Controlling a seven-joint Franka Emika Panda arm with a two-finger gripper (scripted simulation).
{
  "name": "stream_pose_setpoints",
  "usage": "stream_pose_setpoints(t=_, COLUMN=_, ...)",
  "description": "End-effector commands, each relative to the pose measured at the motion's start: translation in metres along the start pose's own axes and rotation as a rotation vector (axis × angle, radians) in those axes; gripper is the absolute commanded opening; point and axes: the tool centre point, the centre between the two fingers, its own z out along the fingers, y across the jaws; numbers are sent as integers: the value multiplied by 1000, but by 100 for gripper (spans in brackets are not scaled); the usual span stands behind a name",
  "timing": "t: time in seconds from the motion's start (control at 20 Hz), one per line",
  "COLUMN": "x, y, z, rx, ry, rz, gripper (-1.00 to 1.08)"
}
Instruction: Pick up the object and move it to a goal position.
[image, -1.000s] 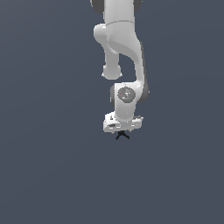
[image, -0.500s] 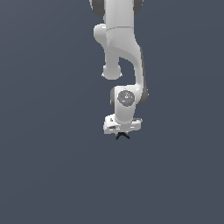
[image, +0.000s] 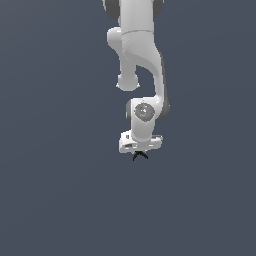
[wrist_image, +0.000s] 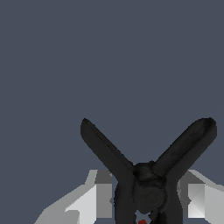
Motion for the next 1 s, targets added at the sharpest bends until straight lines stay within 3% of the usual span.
stream_pose_setpoints(t=0.0, x=0, y=-5, z=-2, rx=0, ry=1, rz=-1, gripper=-100)
stream_pose_setpoints(t=0.35, x=0, y=-46, z=-19, rx=0, ry=1, rz=-1, gripper=-100)
stream_pose_setpoints(t=0.95, x=3, y=-163, z=-69, rx=0, ry=1, rz=-1, gripper=-100)
